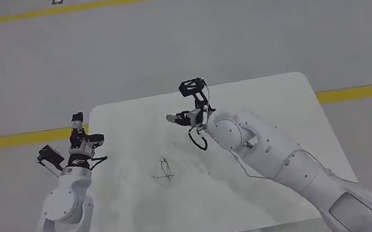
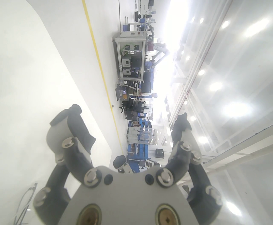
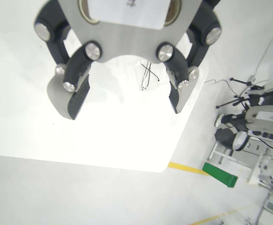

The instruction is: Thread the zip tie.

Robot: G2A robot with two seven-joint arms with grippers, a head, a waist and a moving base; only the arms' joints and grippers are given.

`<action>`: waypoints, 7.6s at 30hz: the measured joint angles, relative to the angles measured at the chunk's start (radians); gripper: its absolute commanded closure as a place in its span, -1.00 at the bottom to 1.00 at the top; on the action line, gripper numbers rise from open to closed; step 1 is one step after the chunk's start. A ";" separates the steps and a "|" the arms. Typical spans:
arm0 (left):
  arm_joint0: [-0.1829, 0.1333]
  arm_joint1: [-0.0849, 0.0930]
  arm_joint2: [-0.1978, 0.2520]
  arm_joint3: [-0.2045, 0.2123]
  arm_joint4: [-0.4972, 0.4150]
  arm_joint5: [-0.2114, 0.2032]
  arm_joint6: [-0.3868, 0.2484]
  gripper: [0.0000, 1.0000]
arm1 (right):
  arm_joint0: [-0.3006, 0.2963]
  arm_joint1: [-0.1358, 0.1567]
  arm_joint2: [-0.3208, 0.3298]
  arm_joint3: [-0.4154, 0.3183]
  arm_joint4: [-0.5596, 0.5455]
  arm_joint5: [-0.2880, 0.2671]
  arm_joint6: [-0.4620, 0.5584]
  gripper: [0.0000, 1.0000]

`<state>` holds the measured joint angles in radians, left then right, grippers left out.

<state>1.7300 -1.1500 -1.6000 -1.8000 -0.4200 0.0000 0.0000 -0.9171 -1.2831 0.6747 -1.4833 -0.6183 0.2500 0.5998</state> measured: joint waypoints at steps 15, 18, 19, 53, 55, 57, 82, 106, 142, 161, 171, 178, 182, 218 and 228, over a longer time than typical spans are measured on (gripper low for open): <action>0.000 0.000 0.000 0.000 0.000 0.000 0.000 -1.00 | 0.026 -0.003 -0.034 -0.005 -0.035 -0.076 0.068 -1.00; 0.000 0.000 0.000 0.000 0.000 0.000 0.000 -1.00 | 0.065 -0.015 -0.061 -0.018 -0.037 -0.124 0.201 -1.00; 0.000 0.000 0.000 0.000 0.000 0.000 0.000 -1.00 | 0.079 -0.022 -0.072 -0.017 -0.030 -0.126 0.236 -1.00; 0.000 0.000 0.000 0.000 0.000 0.000 0.000 -1.00 | 0.233 -0.219 -0.323 0.204 0.225 -0.079 0.603 -1.00; 0.000 0.000 0.000 0.000 0.000 0.000 0.000 -1.00 | 0.233 -0.219 -0.323 0.204 0.225 -0.081 0.603 -1.00; 0.000 0.000 0.000 0.000 0.000 0.000 0.000 -1.00 | 0.232 -0.218 -0.323 0.203 0.224 -0.081 0.602 -1.00; 0.000 0.000 0.000 0.000 0.000 0.000 0.000 -1.00 | 0.297 -0.393 -0.365 0.482 0.253 0.090 0.530 -1.00; 0.000 0.000 0.000 0.000 0.000 0.000 0.000 -1.00 | 0.286 -0.421 -0.401 0.507 0.135 0.084 0.561 -1.00; 0.000 0.000 0.000 0.000 0.000 0.000 0.000 -1.00 | 0.222 -0.517 -0.361 0.641 -0.088 0.090 0.584 0.52; 0.000 0.000 0.000 0.000 0.000 0.000 0.000 -1.00 | 0.198 -0.613 -0.321 0.818 -0.208 0.090 0.510 0.54; 0.000 0.000 0.000 0.000 0.000 0.000 0.000 -1.00 | 0.191 -0.653 -0.278 0.876 -0.265 0.090 0.510 0.88; 0.000 0.000 0.000 0.000 0.000 0.000 0.000 -1.00 | 0.188 -0.665 -0.257 0.892 -0.291 0.090 0.511 1.00; 0.000 0.000 0.000 0.000 0.000 0.000 0.000 -1.00 | 0.185 -0.664 -0.244 0.878 -0.305 0.090 0.514 1.00; 0.000 0.000 0.000 0.000 0.000 0.000 0.000 -1.00 | -0.225 -0.402 0.287 0.054 -0.332 -0.256 0.694 1.00; 0.000 0.000 0.000 0.000 0.000 0.000 0.000 -1.00 | -0.224 -0.402 0.286 0.055 -0.334 -0.250 0.695 1.00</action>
<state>1.7300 -1.1500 -1.6000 -1.8000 -0.4200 0.0000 0.0000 -1.1413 -1.6855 0.9603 -1.4283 -0.9525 0.0001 1.2952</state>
